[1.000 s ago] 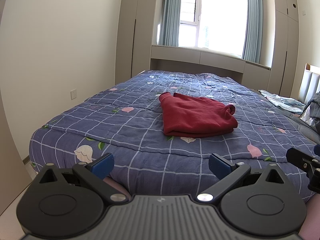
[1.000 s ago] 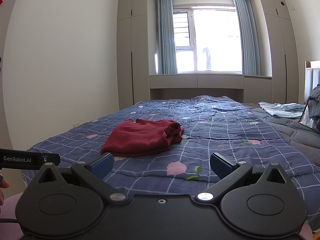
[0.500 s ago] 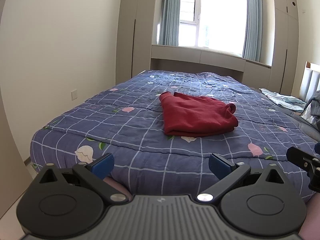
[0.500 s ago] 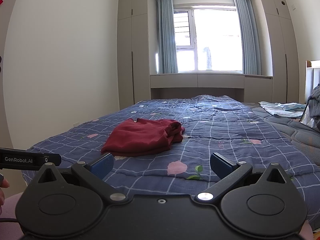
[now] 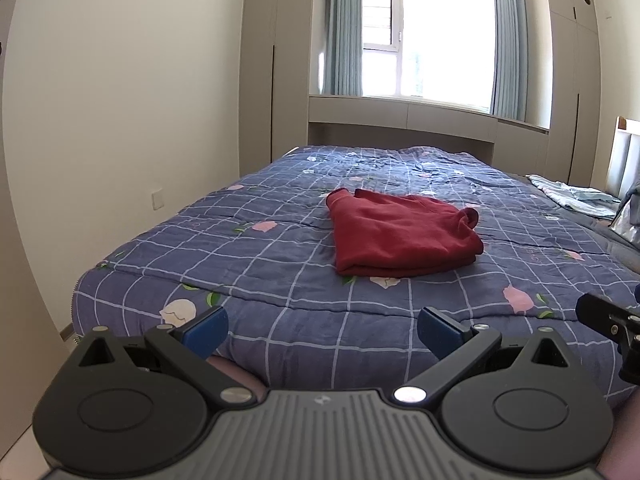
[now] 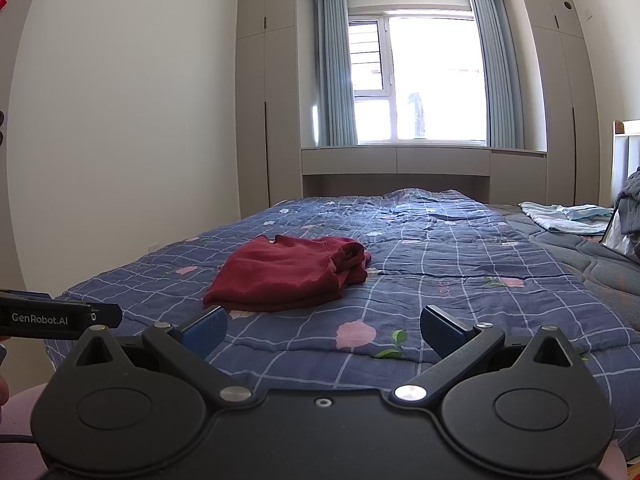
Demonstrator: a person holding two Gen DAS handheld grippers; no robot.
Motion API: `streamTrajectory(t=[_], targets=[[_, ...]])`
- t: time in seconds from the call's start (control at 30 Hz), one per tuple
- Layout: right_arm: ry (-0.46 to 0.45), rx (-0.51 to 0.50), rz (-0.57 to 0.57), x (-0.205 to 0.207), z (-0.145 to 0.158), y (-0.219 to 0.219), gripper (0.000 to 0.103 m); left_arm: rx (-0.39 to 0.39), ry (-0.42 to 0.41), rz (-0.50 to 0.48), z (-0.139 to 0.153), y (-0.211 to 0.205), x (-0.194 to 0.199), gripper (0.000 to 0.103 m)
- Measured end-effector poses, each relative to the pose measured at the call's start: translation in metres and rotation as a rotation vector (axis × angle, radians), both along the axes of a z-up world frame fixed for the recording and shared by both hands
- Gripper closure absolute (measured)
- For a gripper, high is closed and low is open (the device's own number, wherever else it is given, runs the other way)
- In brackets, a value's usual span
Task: Fold small clothes
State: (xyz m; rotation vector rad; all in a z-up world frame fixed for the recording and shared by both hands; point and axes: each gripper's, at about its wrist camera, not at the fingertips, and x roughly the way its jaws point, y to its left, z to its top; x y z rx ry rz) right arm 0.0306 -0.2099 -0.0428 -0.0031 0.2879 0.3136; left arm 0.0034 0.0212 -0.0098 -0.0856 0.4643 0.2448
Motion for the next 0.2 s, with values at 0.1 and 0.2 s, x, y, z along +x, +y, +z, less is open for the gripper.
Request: streamTrajectory(t=[0.1,0.2], targets=[[0.000,0.000,0.000,0.0001,0.0004,-0.0001,0.001,0.001,-0.004,0.001,0.0003,0.0000,-0.0006,0.000],[0.000,0.000,0.000,0.0001,0.0005,0.0000,0.001,0.004,-0.002,0.003,0.0002,-0.0002,-0.0008,0.000]])
